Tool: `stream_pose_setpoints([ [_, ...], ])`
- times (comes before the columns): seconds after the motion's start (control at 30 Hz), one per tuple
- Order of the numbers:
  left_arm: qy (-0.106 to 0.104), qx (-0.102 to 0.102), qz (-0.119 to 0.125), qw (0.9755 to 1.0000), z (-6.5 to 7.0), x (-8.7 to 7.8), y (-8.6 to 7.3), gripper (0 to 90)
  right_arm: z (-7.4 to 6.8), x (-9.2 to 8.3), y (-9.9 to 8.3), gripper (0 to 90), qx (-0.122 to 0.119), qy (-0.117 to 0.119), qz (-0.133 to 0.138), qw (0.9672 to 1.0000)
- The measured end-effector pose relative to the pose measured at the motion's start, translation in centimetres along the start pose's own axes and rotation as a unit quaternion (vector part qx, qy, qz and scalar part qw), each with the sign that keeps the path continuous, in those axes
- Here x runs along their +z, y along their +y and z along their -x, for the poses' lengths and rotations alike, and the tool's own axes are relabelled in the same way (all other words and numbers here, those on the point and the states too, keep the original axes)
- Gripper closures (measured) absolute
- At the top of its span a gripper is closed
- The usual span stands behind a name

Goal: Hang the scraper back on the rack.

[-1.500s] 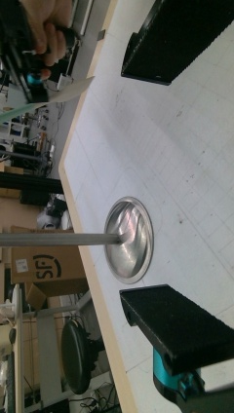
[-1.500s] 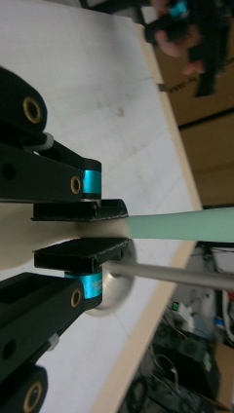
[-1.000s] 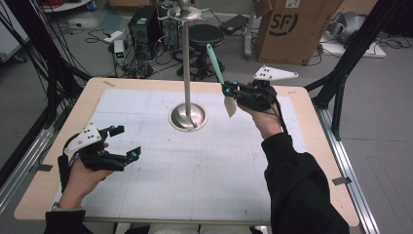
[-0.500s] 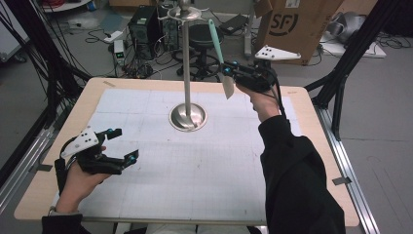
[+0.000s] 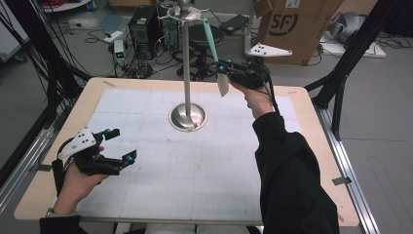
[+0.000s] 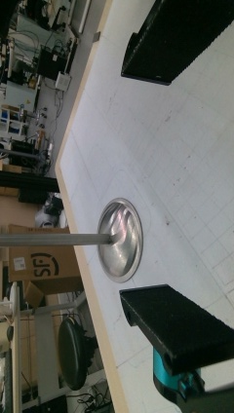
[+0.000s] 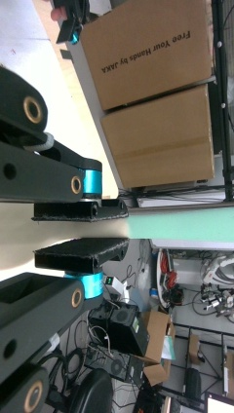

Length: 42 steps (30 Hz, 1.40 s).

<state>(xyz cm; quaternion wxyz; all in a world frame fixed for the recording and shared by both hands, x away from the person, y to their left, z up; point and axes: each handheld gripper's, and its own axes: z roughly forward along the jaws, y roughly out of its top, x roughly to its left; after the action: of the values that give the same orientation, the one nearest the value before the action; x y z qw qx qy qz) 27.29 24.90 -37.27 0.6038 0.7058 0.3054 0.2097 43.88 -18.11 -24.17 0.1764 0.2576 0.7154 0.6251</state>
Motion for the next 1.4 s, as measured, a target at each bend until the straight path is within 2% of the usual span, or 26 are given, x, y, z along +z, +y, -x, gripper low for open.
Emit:
stream_pose_setpoints([
  [0.23, 0.003, -0.001, 0.0, 1.0, -0.1, -0.2, -0.1, 1.7, -0.1, 0.7, -0.3, 78.8, -0.002, 0.0, 0.001, 1.0],
  [0.27, 0.003, -0.001, -0.001, 1.0, -0.1, -0.2, -0.1, 1.7, -0.1, 0.8, -0.4, 75.5, -0.003, -0.002, 0.002, 1.0],
  [0.33, 0.004, -0.002, 0.001, 1.0, -0.1, -0.3, -0.1, 1.7, -0.2, 0.9, -0.4, 62.3, 0.002, -0.006, 0.004, 1.0],
  [0.4, 0.004, -0.003, 0.002, 1.0, -0.2, -0.3, -0.1, 1.7, -0.4, 0.8, -0.6, 55.9, 0.001, -0.005, -0.002, 1.0],
  [0.47, 0.005, -0.003, 0.003, 1.0, -0.2, -0.4, -0.1, 1.7, -0.8, 0.7, -0.9, 45.6, -0.002, 0.0, -0.012, 0.9999],
  [0.5, 0.006, -0.004, 0.003, 1.0, -0.2, -0.4, -0.1, 1.7, -1.1, 0.4, -1.6, 41.4, -0.001, 0.01, -0.015, 0.9998],
  [0.53, 0.007, -0.004, 0.003, 1.0, -0.2, -0.5, -0.1, 1.7, -1.1, 0.4, -1.6, 41.4, -0.001, 0.01, -0.015, 0.9998],
  [0.6, 0.006, -0.007, 0.005, 0.9999, -0.2, -0.6, -0.1, 1.7, -1.4, -0.1, -2.8, 33.9, 0.002, 0.022, -0.017, 0.9996],
  [0.63, 0.007, -0.007, 0.005, 0.9999, -0.2, -0.7, -0.1, 1.7, -1.7, -0.4, -3.7, 29.3, -0.006, 0.025, -0.026, 0.9993],
  [0.67, 0.007, -0.007, 0.004, 0.9999, -0.2, -0.7, -0.1, 1.7, -2.2, -0.9, -5.1, 21.1, -0.017, 0.028, -0.039, 0.9987],
  [0.7, 0.008, -0.008, 0.005, 0.9999, -0.2, -0.7, -0.1, 1.7, -2.2, -0.9, -5.1, 21.1, -0.017, 0.028, -0.039, 0.9987],
  [0.8, 0.007, -0.007, 0.008, 0.9999, -0.2, -0.6, 0.0, 1.7, -2.8, -2.1, -7.0, 11.0, -0.005, 0.034, -0.054, 0.9979],
  [0.83, 0.006, -0.007, 0.008, 0.9999, -0.3, -0.6, 0.1, 1.7, -3.1, -2.7, -7.6, 10.3, 0.0, 0.031, -0.053, 0.9981],
  [0.93, 0.006, -0.009, 0.01, 0.9999, -0.4, -0.4, 0.1, 1.7, -3.9, -4.5, -9.1, 10.3, -0.005, 0.032, -0.041, 0.9986],
  [1.0, 0.005, -0.008, 0.01, 0.9999, -0.4, -0.3, 0.2, 1.7, -4.2, -6.0, -10.1, 10.3, -0.006, 0.036, -0.039, 0.9986],
  [1.07, 0.004, -0.008, 0.009, 0.9999, -0.4, -0.1, 0.2, 1.7, -4.5, -7.3, -10.9, 10.3, -0.017, 0.027, -0.04, 0.9987],
  [1.17, 0.002, -0.008, 0.007, 0.9999, -0.4, 0.3, 0.2, 1.7, -4.6, -9.1, -11.8, 10.4, -0.014, 0.026, -0.044, 0.9986],
  [1.23, 0.002, -0.008, 0.005, 1.0, -0.5, 0.5, 0.2, 1.7, -4.6, -10.3, -12.6, 14.9, -0.013, 0.033, -0.044, 0.9984],
  [1.3, 0.002, -0.009, 0.002, 1.0, -0.6, 0.7, 0.1, 1.7, -4.7, -11.3, -13.4, 10.1, -0.018, 0.019, -0.049, 0.9984],
  [1.33, 0.003, -0.01, 0.001, 0.9999, -0.7, 0.8, 0.0, 1.7, -4.6, -11.7, -13.9, 8.9, -0.014, 0.014, -0.051, 0.9985],
  [1.4, 0.004, -0.01, -0.001, 0.9999, -0.9, 0.9, 0.0, 1.7, -4.4, -12.4, -14.8, 0.2, 0.001, 0.004, -0.056, 0.9984],
])
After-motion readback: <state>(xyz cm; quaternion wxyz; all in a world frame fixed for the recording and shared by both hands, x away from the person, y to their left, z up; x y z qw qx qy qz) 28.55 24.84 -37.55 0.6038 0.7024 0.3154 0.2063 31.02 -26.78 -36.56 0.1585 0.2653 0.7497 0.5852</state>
